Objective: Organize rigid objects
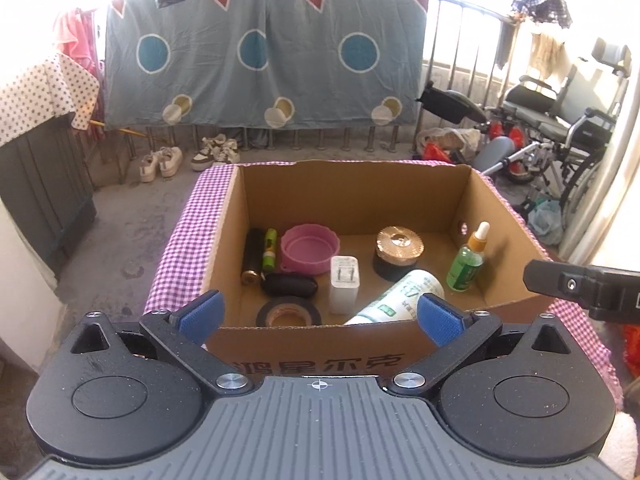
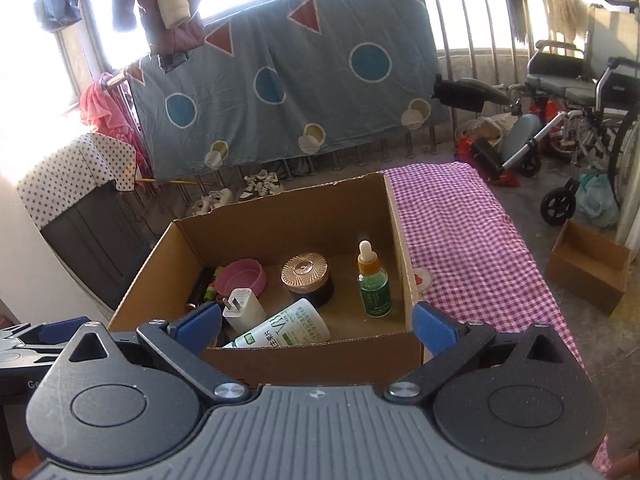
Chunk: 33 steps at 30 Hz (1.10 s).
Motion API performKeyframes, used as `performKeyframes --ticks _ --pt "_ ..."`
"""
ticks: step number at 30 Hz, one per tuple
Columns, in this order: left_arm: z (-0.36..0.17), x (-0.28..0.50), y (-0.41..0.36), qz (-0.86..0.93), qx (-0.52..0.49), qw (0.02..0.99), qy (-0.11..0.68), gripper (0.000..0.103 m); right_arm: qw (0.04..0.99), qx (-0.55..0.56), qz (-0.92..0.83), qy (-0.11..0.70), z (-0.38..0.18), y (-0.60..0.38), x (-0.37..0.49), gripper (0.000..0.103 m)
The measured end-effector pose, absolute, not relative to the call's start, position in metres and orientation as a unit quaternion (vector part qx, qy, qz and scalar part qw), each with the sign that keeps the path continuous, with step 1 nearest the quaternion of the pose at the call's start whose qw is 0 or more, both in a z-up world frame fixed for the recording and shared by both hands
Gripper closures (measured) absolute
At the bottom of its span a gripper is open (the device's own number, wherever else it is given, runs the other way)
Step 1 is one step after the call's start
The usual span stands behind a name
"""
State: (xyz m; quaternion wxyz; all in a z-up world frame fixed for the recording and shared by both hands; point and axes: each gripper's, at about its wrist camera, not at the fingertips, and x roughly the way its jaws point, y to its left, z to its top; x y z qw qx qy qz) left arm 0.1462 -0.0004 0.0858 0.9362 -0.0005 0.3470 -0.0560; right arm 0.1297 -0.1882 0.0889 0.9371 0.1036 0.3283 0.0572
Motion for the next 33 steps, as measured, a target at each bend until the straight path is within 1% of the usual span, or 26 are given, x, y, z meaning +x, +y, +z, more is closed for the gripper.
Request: performKeyframes --ticks 6,17,33 --pt "0.083 0.149 -0.008 -0.035 0.042 0.935 0.351 0.0 0.936 0.065 0.051 0.343 0.084 -0.171 0.134 0.0" --pt "0.083 0.153 0.003 -0.026 -0.002 0.923 0.384 0.0 0.933 0.039 0.036 0.356 0.08 -0.165 0.137 0.0" --pt "0.085 0.15 0.0 -0.012 0.017 0.919 0.394 0.0 0.93 0.037 0.035 0.365 0.08 -0.163 0.138 0.0"
